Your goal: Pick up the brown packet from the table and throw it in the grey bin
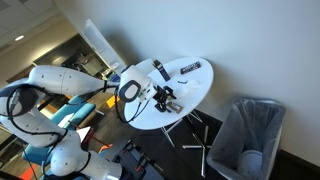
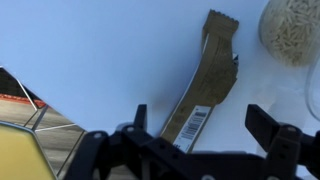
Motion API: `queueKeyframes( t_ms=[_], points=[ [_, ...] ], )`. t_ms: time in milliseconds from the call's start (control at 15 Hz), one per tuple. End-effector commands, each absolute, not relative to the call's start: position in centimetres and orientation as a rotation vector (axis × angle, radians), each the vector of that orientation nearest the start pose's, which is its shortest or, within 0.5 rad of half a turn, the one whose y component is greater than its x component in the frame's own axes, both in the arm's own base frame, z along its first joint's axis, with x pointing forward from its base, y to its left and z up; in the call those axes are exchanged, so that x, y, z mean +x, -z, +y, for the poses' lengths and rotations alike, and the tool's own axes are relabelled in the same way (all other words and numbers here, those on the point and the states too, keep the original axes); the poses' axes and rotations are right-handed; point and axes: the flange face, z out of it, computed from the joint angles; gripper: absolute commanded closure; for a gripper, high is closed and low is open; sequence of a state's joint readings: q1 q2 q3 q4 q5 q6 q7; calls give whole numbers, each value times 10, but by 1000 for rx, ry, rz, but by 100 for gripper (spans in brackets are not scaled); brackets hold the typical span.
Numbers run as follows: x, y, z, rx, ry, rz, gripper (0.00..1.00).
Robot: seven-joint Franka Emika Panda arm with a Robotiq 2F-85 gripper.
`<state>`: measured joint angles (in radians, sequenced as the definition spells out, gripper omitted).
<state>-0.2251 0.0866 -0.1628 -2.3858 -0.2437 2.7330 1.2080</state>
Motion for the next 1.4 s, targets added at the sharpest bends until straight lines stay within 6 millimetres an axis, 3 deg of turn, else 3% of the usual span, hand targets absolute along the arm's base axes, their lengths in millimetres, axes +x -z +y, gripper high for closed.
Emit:
queueKeyframes(
  t_ms=[0, 667, 1067, 1200, 1333],
  points=[
    [499, -308, -192, -2402, 464, 1997, 26],
    [505, -309, -192, -2396, 452, 1995, 99],
    [494, -326, -198, -2407, 472, 2016, 100],
    [486, -339, -218, -2421, 548, 2049, 100],
    [477, -353, -252, -2444, 637, 2107, 100]
  ],
)
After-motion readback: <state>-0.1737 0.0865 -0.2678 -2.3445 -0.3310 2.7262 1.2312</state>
